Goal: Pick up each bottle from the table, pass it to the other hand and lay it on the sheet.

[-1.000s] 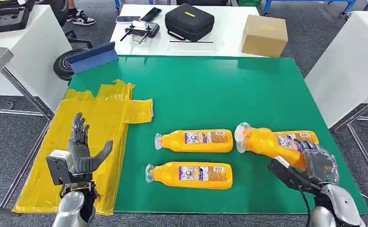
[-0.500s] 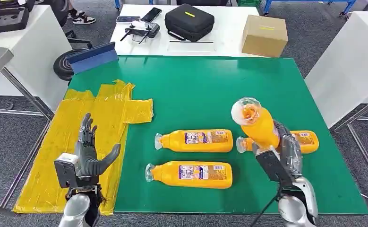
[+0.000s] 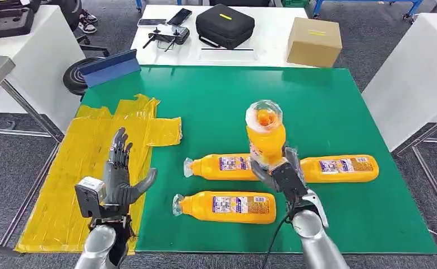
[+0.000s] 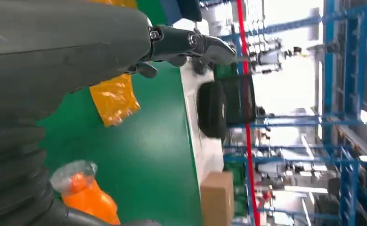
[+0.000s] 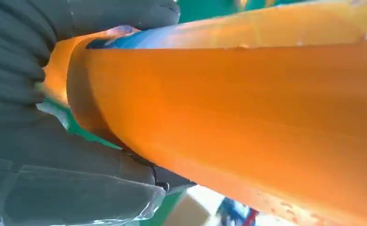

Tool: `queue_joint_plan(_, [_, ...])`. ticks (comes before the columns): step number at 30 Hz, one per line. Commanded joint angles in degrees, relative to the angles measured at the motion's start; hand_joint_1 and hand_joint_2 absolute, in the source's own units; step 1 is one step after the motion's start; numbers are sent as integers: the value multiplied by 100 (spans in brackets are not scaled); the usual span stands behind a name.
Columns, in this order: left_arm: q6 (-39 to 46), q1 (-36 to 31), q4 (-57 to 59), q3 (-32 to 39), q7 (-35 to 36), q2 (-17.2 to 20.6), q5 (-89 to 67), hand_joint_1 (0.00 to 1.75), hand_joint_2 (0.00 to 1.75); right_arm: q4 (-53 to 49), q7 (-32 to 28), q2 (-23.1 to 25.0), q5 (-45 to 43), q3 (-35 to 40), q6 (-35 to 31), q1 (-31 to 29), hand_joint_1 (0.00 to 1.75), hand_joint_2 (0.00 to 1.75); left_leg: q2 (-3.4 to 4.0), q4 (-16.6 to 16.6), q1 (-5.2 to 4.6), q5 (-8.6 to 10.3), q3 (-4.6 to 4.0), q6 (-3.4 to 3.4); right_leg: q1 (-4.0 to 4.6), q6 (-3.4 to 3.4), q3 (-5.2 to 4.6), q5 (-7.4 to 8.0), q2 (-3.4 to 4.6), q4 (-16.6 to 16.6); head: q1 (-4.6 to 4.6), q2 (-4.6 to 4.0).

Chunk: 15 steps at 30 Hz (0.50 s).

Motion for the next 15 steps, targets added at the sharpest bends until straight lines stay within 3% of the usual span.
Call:
queue_joint_plan(1, [-16, -476, 162, -614, 147, 298, 105, 0, 175, 1906, -170, 423, -512, 974, 542, -1298, 175, 175, 30, 3, 13, -11, 21, -30, 12, -21, 14, 0, 28, -2, 2, 0])
queue_joint_plan(10, [-16, -501, 174, -649, 155, 288, 115, 0, 175, 2022, -190, 449, -554, 1048, 583, -1389, 175, 175, 26, 4, 14, -10, 19, -29, 14, -20, 13, 0, 24, -3, 0, 0])
queue_joint_plan(11, [-52, -568, 85, -897, 315, 408, 187, 0, 175, 2780, -446, 787, -882, 1701, 836, -1895, 175, 175, 23, 3, 12, -6, 19, -28, 11, -17, 14, -1, 21, -3, 0, 0])
queue_joint_plan(15, [-48, -616, -12, -910, 439, 519, 105, 0, 175, 2724, -522, 801, -854, 1853, 741, -1964, 175, 175, 11, 0, 8, 0, 9, -23, 6, -14, 5, -1, 10, 1, 0, 0])
